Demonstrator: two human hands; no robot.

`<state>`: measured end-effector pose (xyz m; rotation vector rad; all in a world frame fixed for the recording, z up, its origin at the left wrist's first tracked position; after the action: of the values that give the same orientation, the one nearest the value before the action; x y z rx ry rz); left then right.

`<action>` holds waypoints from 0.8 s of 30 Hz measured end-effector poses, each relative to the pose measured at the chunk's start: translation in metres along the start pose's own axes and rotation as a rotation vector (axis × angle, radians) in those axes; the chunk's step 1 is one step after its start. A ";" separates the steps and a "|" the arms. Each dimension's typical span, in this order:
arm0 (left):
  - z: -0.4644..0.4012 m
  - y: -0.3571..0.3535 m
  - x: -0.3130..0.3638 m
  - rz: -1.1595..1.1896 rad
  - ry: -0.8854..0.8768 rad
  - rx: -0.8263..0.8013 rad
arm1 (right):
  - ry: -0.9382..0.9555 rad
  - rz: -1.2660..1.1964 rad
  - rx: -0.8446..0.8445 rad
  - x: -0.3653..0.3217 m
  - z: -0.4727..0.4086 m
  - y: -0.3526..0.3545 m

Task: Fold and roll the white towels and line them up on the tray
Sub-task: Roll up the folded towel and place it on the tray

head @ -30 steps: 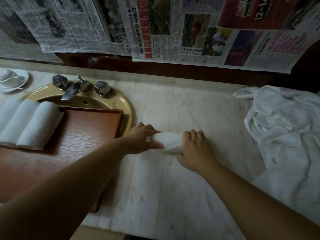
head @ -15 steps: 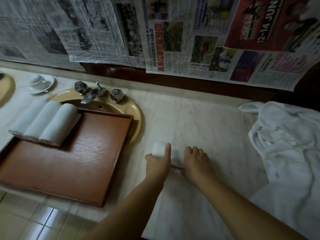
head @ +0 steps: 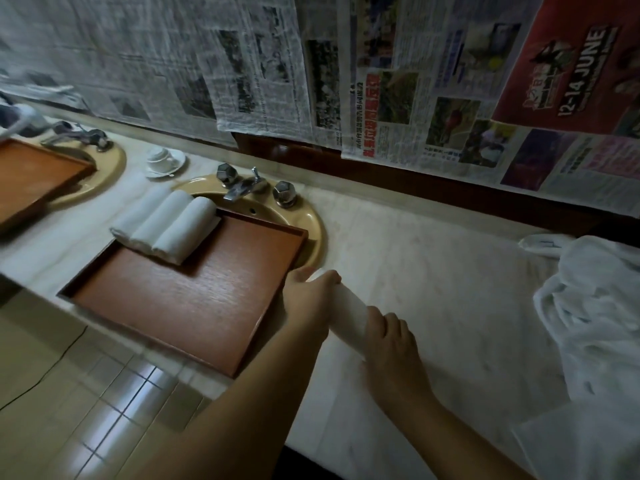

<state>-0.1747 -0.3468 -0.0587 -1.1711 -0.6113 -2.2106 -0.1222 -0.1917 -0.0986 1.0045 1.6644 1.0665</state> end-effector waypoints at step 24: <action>-0.216 0.100 0.186 -0.558 -0.064 -0.287 | -0.880 -1.371 -0.695 -0.234 -0.196 -0.044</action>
<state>-0.3225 -0.6035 0.0013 -1.3382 -0.7325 -2.8133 -0.2511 -0.4643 -0.0362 -0.2380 0.7519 0.1093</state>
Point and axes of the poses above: each hand's wrist, its own z-axis away from the middle knuckle, its own y-axis out of the back of the hand, x = y × z, the point moved 4 cm from there along -z, towards the middle knuckle, and after that the axes turned 10 degrees about x, right-handed, at the moved point
